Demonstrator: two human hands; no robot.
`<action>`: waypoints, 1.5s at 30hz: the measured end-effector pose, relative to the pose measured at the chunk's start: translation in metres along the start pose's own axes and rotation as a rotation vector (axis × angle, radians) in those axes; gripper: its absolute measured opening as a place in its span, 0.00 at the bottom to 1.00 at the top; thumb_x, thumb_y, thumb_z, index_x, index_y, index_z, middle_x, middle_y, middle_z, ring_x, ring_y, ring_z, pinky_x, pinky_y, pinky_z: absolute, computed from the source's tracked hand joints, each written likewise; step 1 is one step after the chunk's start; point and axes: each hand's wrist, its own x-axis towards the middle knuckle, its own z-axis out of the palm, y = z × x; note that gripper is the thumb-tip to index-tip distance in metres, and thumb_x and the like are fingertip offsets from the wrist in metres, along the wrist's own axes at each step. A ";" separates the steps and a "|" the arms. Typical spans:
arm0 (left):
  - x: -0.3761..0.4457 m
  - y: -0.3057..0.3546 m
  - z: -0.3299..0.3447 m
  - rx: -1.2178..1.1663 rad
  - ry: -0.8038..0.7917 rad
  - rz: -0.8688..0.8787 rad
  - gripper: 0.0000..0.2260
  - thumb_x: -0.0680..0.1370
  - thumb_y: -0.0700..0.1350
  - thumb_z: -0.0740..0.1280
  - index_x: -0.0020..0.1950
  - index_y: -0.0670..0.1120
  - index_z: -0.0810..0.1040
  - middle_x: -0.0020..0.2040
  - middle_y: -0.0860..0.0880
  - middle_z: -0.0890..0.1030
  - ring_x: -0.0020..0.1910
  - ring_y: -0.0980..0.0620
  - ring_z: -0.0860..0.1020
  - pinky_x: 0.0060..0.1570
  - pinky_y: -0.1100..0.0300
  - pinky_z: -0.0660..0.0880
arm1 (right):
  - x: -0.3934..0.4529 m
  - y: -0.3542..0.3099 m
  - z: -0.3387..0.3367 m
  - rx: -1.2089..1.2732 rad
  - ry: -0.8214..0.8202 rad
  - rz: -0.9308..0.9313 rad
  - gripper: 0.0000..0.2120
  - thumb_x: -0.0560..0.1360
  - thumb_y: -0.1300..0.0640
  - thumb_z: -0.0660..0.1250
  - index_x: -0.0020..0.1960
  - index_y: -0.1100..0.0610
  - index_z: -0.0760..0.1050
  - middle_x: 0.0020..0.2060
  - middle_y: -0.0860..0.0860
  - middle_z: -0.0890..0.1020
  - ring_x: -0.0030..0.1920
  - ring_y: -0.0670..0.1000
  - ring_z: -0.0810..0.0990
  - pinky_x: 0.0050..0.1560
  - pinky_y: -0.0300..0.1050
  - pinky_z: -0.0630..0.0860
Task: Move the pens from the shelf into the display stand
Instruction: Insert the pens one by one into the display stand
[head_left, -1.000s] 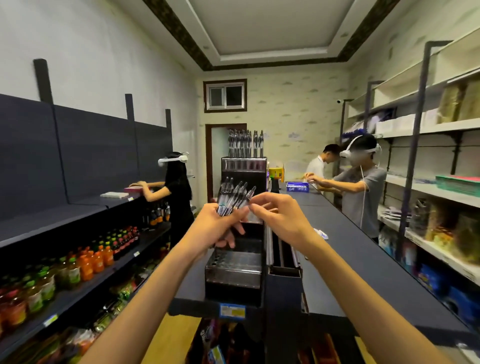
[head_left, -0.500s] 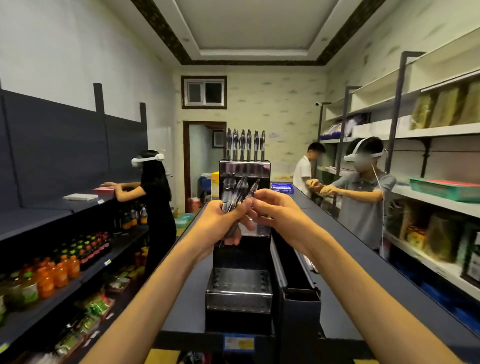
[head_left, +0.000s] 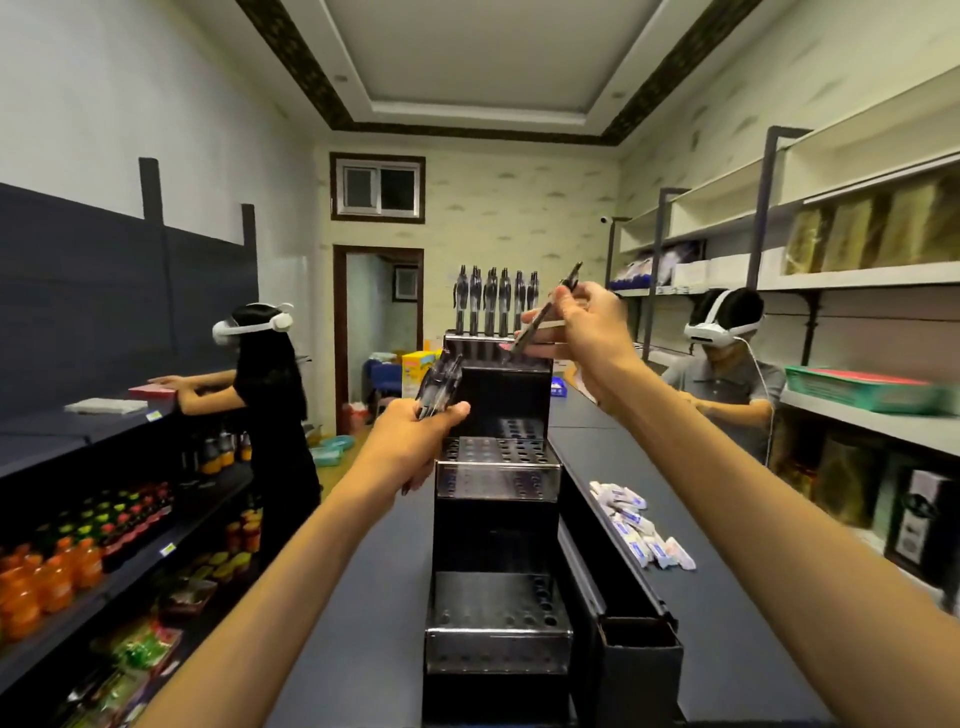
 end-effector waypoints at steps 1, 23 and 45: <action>0.003 0.000 -0.002 -0.014 -0.008 -0.018 0.18 0.81 0.51 0.68 0.34 0.47 0.69 0.20 0.51 0.67 0.17 0.52 0.64 0.23 0.59 0.62 | 0.009 -0.002 0.001 -0.064 0.029 -0.017 0.08 0.87 0.58 0.53 0.60 0.63 0.65 0.50 0.65 0.83 0.41 0.61 0.87 0.38 0.55 0.85; 0.024 -0.006 -0.024 0.078 0.034 0.022 0.16 0.80 0.50 0.69 0.36 0.46 0.71 0.20 0.53 0.67 0.19 0.53 0.65 0.22 0.61 0.63 | 0.074 0.012 0.019 -0.924 0.051 -0.267 0.11 0.83 0.60 0.62 0.62 0.65 0.69 0.52 0.64 0.80 0.53 0.64 0.80 0.57 0.62 0.77; 0.032 0.004 -0.012 -0.094 -0.048 -0.016 0.13 0.76 0.48 0.75 0.39 0.48 0.72 0.25 0.52 0.68 0.20 0.55 0.63 0.21 0.63 0.60 | 0.035 0.014 0.012 -0.866 0.100 -0.354 0.09 0.76 0.63 0.67 0.50 0.60 0.86 0.44 0.55 0.87 0.46 0.53 0.84 0.51 0.47 0.79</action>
